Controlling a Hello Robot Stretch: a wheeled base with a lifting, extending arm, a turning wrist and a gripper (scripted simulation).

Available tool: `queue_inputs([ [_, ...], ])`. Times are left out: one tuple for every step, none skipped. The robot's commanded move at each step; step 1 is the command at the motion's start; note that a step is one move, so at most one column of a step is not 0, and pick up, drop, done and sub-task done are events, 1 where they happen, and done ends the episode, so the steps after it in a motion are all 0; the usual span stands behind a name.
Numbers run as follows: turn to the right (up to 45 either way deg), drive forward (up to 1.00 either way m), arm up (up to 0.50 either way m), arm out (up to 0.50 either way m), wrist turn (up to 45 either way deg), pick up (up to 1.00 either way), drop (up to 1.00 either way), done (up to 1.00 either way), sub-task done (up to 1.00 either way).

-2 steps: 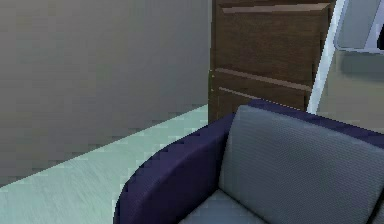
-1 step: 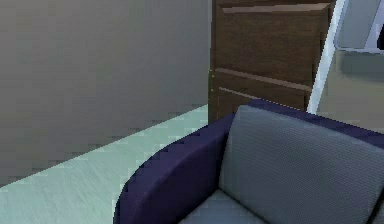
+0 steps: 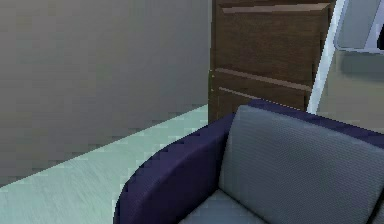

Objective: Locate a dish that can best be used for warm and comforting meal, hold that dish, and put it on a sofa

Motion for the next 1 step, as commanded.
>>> queue_inputs([
  [0.0,0.0,0.0,-0.08,0.0,0.0,0.0,0.0,0.0],
])
